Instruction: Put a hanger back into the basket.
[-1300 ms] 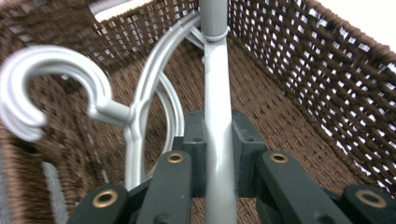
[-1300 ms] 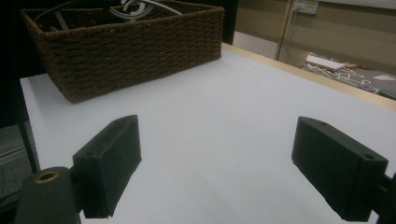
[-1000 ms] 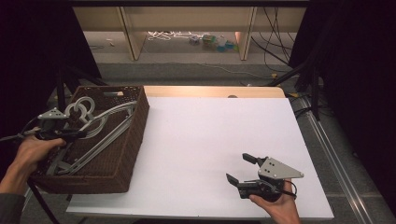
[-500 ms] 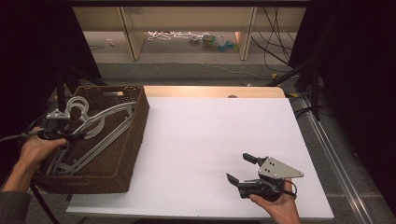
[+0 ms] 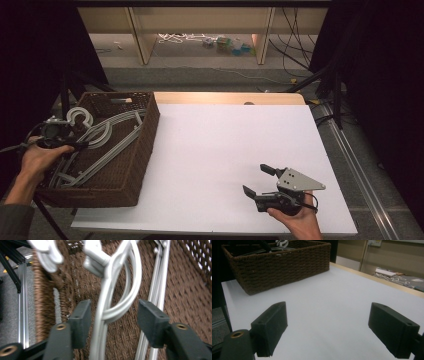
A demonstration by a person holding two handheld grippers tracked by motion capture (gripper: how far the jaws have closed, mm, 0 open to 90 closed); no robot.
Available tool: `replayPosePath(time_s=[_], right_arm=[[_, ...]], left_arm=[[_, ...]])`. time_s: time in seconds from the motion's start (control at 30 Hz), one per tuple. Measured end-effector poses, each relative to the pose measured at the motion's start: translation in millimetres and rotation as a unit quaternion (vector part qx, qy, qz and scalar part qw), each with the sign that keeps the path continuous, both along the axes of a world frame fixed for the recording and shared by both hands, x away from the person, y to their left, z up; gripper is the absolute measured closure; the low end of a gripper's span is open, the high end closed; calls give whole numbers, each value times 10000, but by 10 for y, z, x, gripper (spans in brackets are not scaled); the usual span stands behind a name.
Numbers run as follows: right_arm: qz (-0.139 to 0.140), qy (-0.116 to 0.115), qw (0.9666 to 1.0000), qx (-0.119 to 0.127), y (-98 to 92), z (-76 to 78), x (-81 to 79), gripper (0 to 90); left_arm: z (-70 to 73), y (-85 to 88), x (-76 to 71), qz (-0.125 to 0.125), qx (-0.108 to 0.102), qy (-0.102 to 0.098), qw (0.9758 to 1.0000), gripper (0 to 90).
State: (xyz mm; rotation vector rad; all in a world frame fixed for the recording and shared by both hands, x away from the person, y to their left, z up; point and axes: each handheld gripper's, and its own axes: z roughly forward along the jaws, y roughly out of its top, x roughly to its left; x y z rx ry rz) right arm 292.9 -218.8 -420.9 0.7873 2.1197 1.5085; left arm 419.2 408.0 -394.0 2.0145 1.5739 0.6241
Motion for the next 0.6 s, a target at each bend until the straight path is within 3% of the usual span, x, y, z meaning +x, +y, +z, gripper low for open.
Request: replayPosePath(time_s=[0.1,0.2,0.37,0.47,0.6], right_arm=[[1,16,10000,-10,4,-1,0,164],[-3,14,10000,0,6,-1,-3,164],[-8,-2,10000,-7,-5,4,-3,164],[9,-36,10000,40,-3,3,-2,164],[-4,-56,10000,65,1,-1,2,163]], left_arm=[[90,-43,-46,24,-27,-205,9998,351],[191,-112,-113,15,-253,-539,9982,331],[276,-207,-239,-188,-464,-750,9959,285],[322,-314,-316,-162,-1091,-983,9890,260],[425,-492,-449,-290,-1312,-1343,9818,237]])
